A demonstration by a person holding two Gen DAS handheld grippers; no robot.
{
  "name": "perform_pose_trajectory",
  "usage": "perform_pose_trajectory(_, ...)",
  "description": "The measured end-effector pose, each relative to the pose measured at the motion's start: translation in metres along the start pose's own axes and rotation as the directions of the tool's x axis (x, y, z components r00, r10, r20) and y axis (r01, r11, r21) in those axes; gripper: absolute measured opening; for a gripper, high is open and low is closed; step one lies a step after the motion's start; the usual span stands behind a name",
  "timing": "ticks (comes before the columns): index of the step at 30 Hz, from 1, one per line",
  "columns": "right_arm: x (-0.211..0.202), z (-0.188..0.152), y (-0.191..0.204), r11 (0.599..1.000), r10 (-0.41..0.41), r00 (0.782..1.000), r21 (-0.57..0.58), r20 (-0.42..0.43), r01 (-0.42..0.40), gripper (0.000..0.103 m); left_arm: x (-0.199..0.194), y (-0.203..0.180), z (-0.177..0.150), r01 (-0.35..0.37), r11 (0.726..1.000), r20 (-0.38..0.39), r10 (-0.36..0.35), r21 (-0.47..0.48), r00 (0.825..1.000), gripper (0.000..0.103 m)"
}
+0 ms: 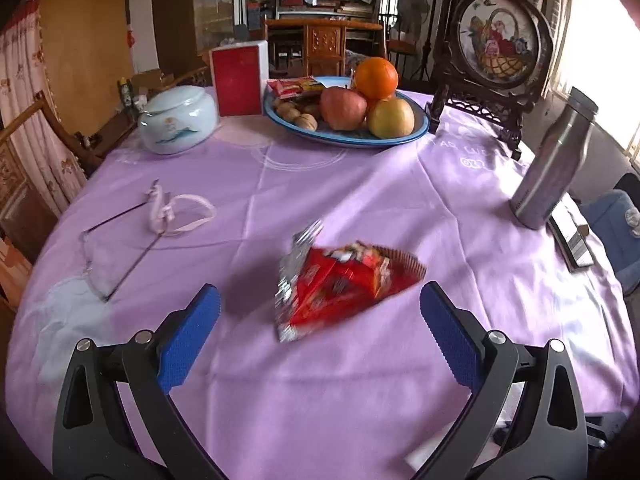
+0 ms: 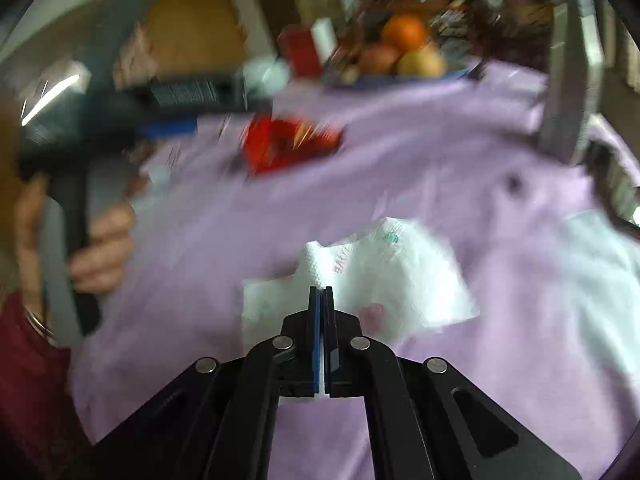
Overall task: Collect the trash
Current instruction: 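Grasp the white paper napkin with the right tool while the left tool grasps the red snack bag, then carry the snack bag over the red basket and open the left tool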
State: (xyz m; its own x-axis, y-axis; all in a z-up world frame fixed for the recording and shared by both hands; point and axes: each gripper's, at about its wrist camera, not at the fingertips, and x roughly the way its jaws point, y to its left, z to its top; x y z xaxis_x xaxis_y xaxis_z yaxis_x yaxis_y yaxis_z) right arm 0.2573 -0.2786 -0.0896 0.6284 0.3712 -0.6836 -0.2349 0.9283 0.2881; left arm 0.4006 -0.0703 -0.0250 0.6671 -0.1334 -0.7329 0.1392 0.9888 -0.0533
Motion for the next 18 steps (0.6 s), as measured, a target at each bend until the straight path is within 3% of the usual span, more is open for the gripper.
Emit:
perform_pose_trajectory(4, -0.001, 0.003, -0.016, 0.996, 0.020, 1.000, 0.082, 0.004, -0.020, 0.003, 0.029, -0.004, 0.010, 0.038, 0.998, -0.036, -0.039, -0.049, 0.999, 0.097)
perform_pose_trajectory(9, 0.004, 0.002, -0.013, 0.997, 0.027, 0.999, 0.077, -0.022, -0.025, 0.003, 0.066, -0.002, 0.001, 0.101, 0.987, -0.101, -0.113, -0.123, 0.988, 0.097)
perform_pose_trajectory(12, 0.003, 0.001, -0.013, 0.997, 0.033, 0.999, 0.077, -0.022, -0.031, 0.003, 0.076, -0.005, -0.006, 0.057, 0.996, -0.133, -0.065, -0.069, 0.989, 0.096)
perform_pose_trajectory(13, 0.002, 0.001, -0.013, 0.997, 0.032, 0.999, 0.077, -0.017, -0.030, 0.003, 0.075, -0.005, -0.006, 0.042, 0.997, -0.122, -0.049, -0.057, 0.991, 0.092)
perform_pose_trajectory(14, 0.002, 0.002, -0.014, 0.996, 0.030, 0.999, 0.078, -0.015, -0.029, 0.003, 0.073, -0.004, -0.006, 0.045, 0.998, -0.113, -0.051, -0.053, 0.992, 0.078)
perform_pose_trajectory(16, 0.002, 0.001, -0.015, 0.996, 0.025, 1.000, 0.085, -0.015, -0.024, 0.003, 0.065, -0.002, -0.005, 0.101, 0.993, -0.098, -0.107, -0.068, 0.989, 0.065)
perform_pose_trajectory(18, 0.004, 0.002, -0.017, 0.996, 0.020, 1.000, 0.087, -0.018, -0.018, 0.003, 0.054, -0.001, -0.004, 0.124, 0.990, -0.065, -0.128, -0.070, 0.990, 0.059)
